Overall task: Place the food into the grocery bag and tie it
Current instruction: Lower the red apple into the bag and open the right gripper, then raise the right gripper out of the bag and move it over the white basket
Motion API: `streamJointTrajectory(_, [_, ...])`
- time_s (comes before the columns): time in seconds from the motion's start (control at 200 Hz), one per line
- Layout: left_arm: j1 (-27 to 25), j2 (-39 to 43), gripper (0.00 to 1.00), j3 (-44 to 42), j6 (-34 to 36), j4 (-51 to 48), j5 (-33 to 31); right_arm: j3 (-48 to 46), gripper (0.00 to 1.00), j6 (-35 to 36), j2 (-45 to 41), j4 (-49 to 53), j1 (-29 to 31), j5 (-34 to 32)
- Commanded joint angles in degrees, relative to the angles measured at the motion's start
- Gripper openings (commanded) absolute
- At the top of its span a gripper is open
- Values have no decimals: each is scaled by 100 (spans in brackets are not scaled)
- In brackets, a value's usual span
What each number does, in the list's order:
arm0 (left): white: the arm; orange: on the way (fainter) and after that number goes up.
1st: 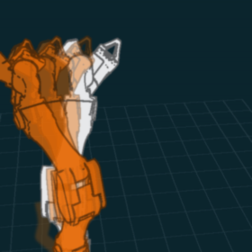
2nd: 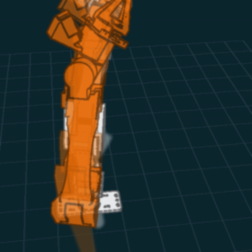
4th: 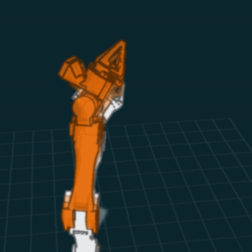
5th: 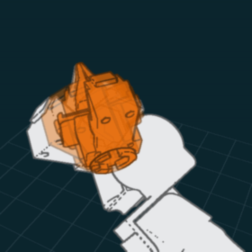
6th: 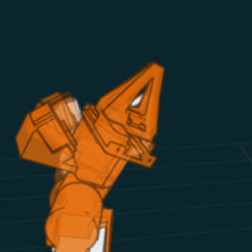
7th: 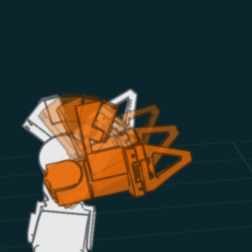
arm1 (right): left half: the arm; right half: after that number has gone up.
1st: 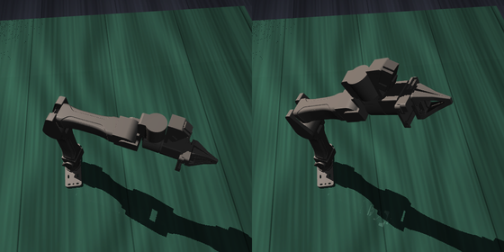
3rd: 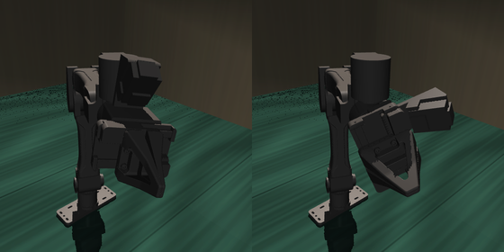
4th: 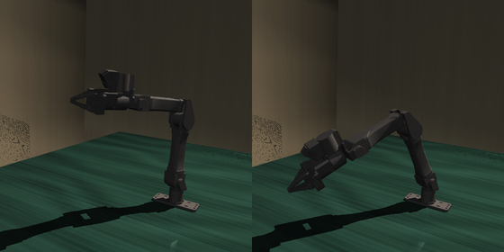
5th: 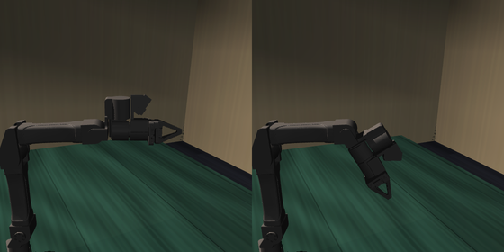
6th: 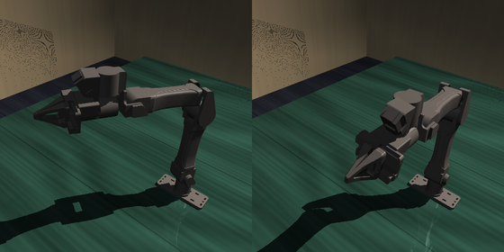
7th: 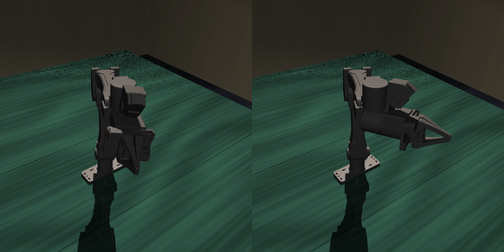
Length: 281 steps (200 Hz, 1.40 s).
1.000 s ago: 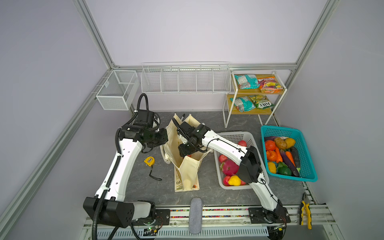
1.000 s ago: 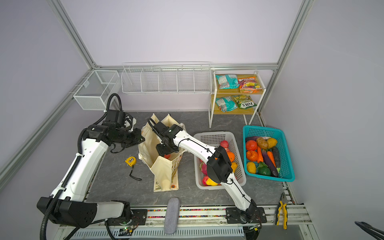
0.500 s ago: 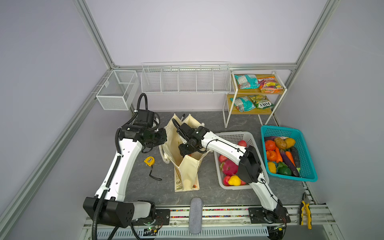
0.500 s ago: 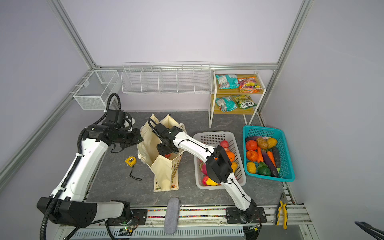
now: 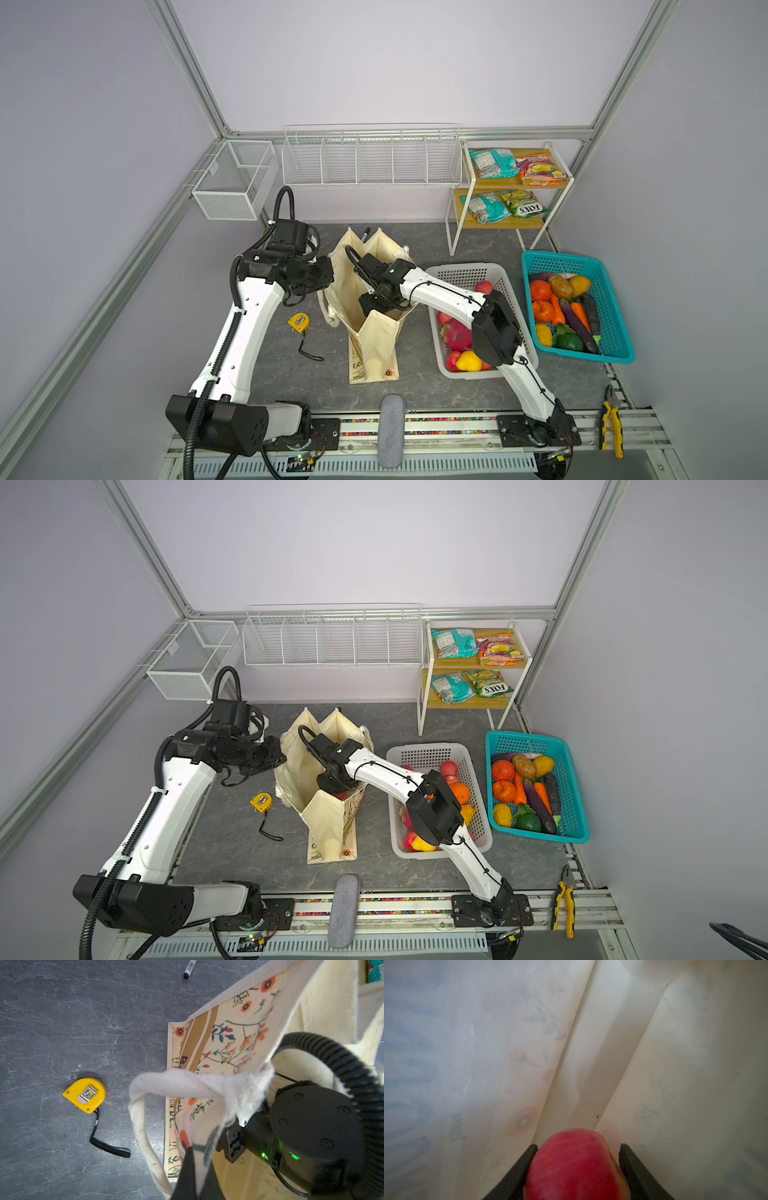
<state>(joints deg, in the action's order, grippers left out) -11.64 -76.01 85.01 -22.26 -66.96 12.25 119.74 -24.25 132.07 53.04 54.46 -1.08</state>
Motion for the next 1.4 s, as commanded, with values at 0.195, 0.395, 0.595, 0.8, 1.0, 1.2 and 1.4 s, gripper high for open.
streamJointTrajectory(0.195, [21, 209, 0, 42, -94, 16, 69, 97, 90, -102, -216, 22, -31, -361])
streamJointTrajectory(0.395, [21, 279, 0, -21, -146, 68, 80, 841, 88, -97, -465, 443, -23, -461])
streamJointTrajectory(0.595, [21, 390, 0, -98, -187, 127, 88, 2200, 88, -93, -631, 1157, 4, -610])
streamJointTrajectory(0.8, [21, 486, 0, -336, -285, 344, 202, 2320, 88, -236, -1487, 987, 4, -1143])
streamJointTrajectory(1.0, [14, 544, 0, -411, -312, 508, 302, 2057, 88, -431, -2481, 998, -2, -2129])
streamJointTrajectory(1.2, [13, 578, 0, -362, -65, 545, 245, 677, 88, -992, -3697, 1471, -75, -3074])
streamJointTrajectory(1.4, [13, 544, 0, -472, -164, 745, 305, -1410, 89, -2147, -5008, 1542, -585, -2739])
